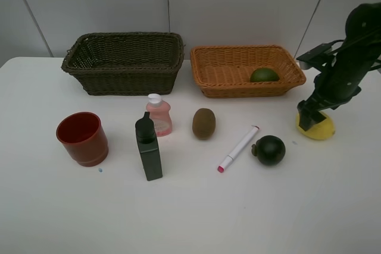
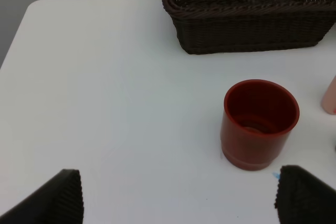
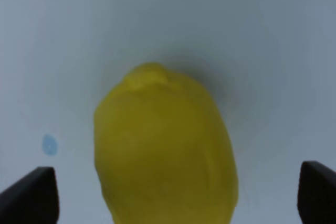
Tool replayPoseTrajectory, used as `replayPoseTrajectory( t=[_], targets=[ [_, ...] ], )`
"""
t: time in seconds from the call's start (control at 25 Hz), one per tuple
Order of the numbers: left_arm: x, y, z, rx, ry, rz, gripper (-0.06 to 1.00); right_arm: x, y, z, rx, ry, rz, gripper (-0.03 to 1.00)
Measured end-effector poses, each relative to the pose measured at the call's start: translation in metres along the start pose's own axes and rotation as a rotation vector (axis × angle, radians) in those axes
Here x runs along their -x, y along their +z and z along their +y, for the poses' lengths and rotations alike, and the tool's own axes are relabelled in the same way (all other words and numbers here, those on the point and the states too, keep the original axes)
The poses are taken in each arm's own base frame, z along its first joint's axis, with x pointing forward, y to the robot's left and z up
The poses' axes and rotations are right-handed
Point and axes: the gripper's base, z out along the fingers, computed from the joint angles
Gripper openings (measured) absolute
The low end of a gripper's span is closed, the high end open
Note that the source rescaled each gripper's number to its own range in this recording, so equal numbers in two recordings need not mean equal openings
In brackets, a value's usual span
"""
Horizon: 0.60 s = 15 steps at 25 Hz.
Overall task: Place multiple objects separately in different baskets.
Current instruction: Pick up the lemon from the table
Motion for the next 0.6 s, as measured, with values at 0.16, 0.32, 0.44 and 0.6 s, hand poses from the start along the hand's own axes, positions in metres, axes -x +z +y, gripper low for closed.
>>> replayPoseTrajectory(
  t=[0.16,0.32,0.44,0.6],
  targets=[
    [0.000,0.000,0.000,0.000,0.000,0.000,0.95,0.000,0.009,-0.001,0.012,-0.009,0.013,1.00],
    [0.000,0.000,0.000,0.000,0.000,0.000,0.95,-0.002,0.014,-0.003,0.025,0.011,0.015,1.00],
    [0.000,0.000,0.000,0.000,0.000,0.000,0.95,-0.003,0.014,-0.005,0.024,0.021,0.012,1.00],
    [0.000,0.000,0.000,0.000,0.000,0.000,0.95,-0.004,0.019,-0.006,0.040,0.035,0.020,1.00]
  ],
)
